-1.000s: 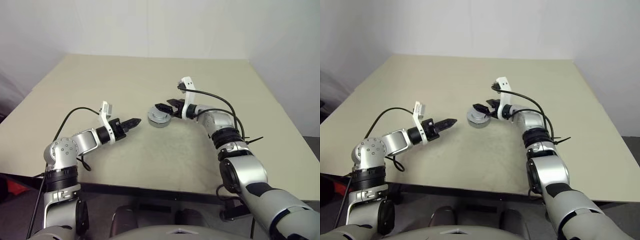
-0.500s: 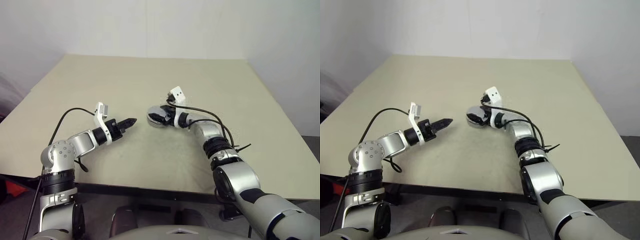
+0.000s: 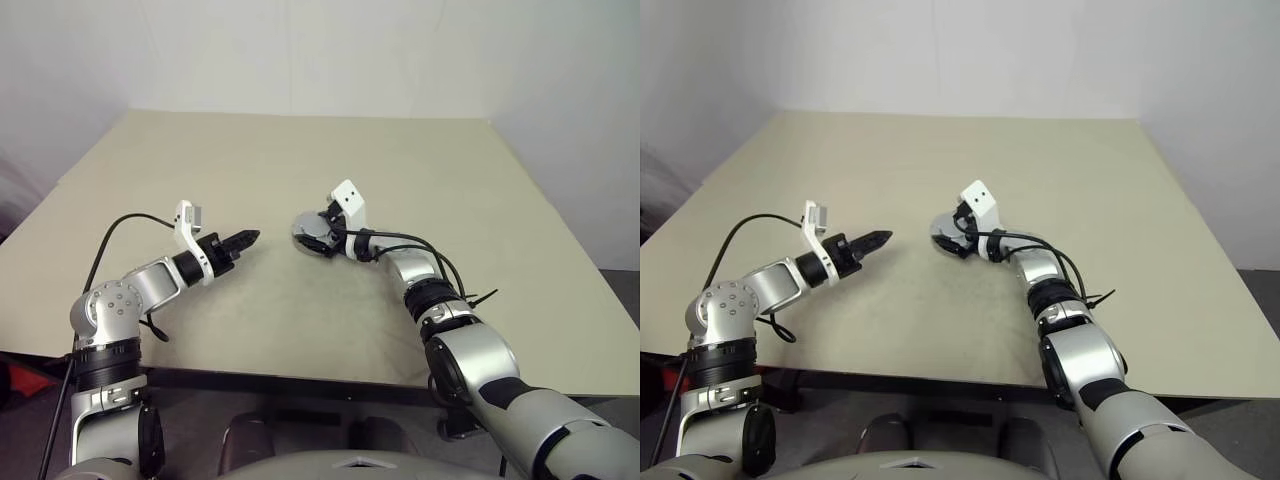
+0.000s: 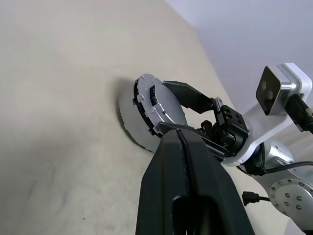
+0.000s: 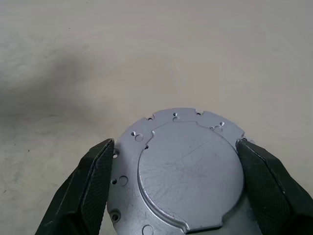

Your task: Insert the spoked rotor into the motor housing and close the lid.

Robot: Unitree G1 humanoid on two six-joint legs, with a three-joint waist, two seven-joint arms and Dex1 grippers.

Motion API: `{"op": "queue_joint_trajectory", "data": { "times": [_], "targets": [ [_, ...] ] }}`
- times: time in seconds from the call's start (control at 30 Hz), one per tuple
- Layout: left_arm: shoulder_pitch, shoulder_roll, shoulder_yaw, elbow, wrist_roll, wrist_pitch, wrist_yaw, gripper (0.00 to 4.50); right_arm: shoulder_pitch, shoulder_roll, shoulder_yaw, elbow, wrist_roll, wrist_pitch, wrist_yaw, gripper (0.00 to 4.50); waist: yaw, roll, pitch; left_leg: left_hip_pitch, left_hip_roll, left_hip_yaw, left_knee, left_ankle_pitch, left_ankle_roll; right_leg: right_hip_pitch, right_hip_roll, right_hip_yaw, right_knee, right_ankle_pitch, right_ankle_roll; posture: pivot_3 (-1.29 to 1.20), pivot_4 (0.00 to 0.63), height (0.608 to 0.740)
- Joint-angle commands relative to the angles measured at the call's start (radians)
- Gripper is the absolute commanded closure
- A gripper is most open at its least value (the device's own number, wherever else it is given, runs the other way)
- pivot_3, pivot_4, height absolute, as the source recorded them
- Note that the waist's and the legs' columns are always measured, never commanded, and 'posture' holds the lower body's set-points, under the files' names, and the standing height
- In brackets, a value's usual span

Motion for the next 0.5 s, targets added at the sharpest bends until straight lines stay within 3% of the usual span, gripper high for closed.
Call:
{"op": "queue_joint_trajectory", "data": {
  "times": [0.03,0.1,0.5],
  "targets": [
    [-0.017,0.004,0.009,-0.008,-0.009,-0.019,0.003,4.5,0.0,0.005,0.004,0.016,-0.002,0.014,0.025,0.95,-0.002,0.0,0.0,0.0,0.0,0.0,0.0,0.0,0.0,0.0,0.0,0.0,0.0,0.0,0.0,0.0,0.0,0.74],
    [-0.016,0.002,0.007,-0.008,-0.008,-0.021,0.003,4.5,0.0,0.002,0.007,0.015,-0.01,0.013,0.019,1.51,-0.004,0.0,0.0,0.0,0.0,0.0,0.0,0.0,0.001,0.0,0.0,0.0,0.0,0.0,0.0,0.0,0.0,0.74],
    [-0.017,-0.003,0.007,-0.008,-0.015,-0.015,0.009,4.5,-0.011,0.004,-0.004,0.033,-0.019,0.009,-0.001,1.55,-0.005,0.0,0.0,0.0,0.0,0.0,0.001,-0.002,0.003,0.0,0.0,0.0,-0.001,0.0,0.0,0.0,0.0,0.74]
  ]
}}
